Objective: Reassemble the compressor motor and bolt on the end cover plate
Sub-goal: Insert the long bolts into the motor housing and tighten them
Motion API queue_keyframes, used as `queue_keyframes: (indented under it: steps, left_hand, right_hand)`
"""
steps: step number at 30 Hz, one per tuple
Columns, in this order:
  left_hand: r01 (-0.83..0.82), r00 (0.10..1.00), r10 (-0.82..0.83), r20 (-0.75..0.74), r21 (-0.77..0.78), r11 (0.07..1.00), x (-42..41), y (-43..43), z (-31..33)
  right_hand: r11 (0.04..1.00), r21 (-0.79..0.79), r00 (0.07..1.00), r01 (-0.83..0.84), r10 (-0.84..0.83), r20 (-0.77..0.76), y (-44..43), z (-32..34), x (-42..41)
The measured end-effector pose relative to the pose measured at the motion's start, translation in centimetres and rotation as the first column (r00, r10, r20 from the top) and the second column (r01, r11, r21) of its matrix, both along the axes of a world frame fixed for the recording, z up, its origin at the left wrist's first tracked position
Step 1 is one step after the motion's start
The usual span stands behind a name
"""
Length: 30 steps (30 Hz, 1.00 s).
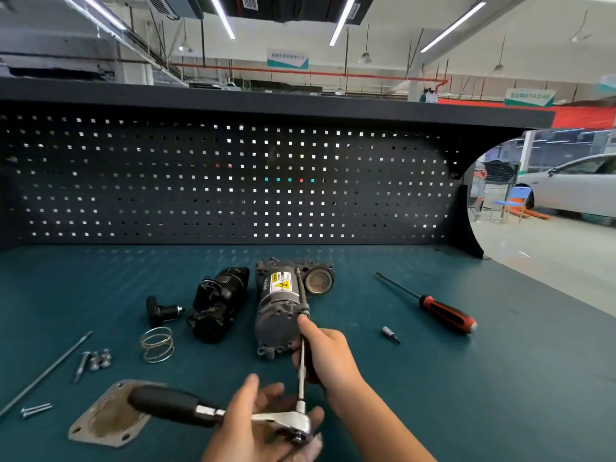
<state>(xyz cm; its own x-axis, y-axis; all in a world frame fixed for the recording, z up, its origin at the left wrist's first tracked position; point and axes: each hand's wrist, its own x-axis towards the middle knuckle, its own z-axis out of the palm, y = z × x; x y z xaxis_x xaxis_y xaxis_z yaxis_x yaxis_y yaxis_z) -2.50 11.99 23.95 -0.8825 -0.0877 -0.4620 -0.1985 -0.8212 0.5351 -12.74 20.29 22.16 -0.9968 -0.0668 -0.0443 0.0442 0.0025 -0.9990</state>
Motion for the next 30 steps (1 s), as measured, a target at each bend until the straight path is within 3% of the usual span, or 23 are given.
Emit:
queue_keyframes:
  steps: [3,4,6,7,8,10,12,14,17,20,22,23,25,27,30]
  left_hand:
    - [0.062,0.997,-0.058,-0.053,0.062,0.996,-0.1,0.5,0.6]
    - [0.121,0.988,-0.120,-0.098,0.003,0.993,0.2,0.4,0.6]
    - [0.240,0.946,-0.286,-0.153,-0.264,0.934,0.4,0.4,0.8]
    - [0.270,0.916,-0.372,-0.152,-0.453,0.850,0.5,0.2,0.9]
    - [0.261,0.889,-0.437,-0.138,-0.630,0.731,0.4,0.0,0.9]
    - [0.137,0.856,-0.509,-0.090,-0.910,0.392,-0.5,-0.6,0.2]
    - [-0.054,0.841,-0.535,-0.081,-0.996,0.067,-1.2,-1.0,0.1]
    - [-0.146,0.840,-0.542,0.001,-0.962,-0.229,-1.4,-1.0,1.1]
    - [-0.234,0.851,-0.517,0.090,-0.816,-0.528,-2.1,-0.8,1.4]
    - [-0.245,0.842,-0.500,0.205,-0.680,-0.691,-2.5,-0.1,1.6]
    - [-0.222,0.844,-0.490,0.219,-0.689,-0.690,-2.5,0.1,1.7]
    - [-0.189,0.836,-0.508,0.208,-0.759,-0.623,-2.4,0.0,1.6]
    - [-0.082,0.808,-0.574,0.132,-0.940,-0.331,-2.1,-0.2,1.1]
    - [0.030,0.807,-0.590,0.012,-0.999,0.021,-1.6,-0.4,0.1]
    - [0.280,0.833,-0.549,-0.063,-0.808,0.518,-0.7,-0.1,-1.0]
  right_hand:
    - [0.998,-0.063,0.999,-0.026,0.028,0.033,0.1,0.0,-0.1]
    - [0.996,-0.086,0.999,-0.030,0.032,0.030,0.1,-0.1,-0.1]
    - [0.992,-0.121,0.999,-0.027,0.030,0.016,0.0,-0.1,0.0]
    - [0.993,-0.114,1.000,-0.019,0.020,0.004,-0.1,-0.2,0.0]
    - [0.995,-0.096,1.000,-0.008,0.007,-0.014,0.0,-0.3,-0.1]
    - [0.999,-0.036,0.997,0.030,-0.032,-0.066,-0.1,-0.4,-0.2]
    - [0.994,0.066,0.985,0.089,-0.079,-0.151,0.0,-0.6,-0.3]
    - [0.984,0.122,0.968,0.132,-0.102,-0.227,0.1,-0.5,-0.3]
    - [0.983,0.130,0.966,0.129,-0.095,-0.239,0.5,-0.5,-0.8]
    - [0.976,0.179,0.969,0.123,-0.079,-0.234,0.6,-0.7,-1.2]
    - [0.986,0.140,0.975,0.085,-0.054,-0.216,0.7,-0.7,-1.2]
    - [0.989,0.131,0.978,0.068,-0.041,-0.203,0.7,-0.6,-1.2]
    - [0.988,0.139,0.979,0.064,-0.035,-0.202,0.9,-0.6,-1.2]
    - [0.992,0.113,0.985,0.049,-0.030,-0.171,0.9,-0.4,-0.9]
    - [0.994,-0.072,0.995,-0.086,0.082,-0.061,0.7,0.1,-0.3]
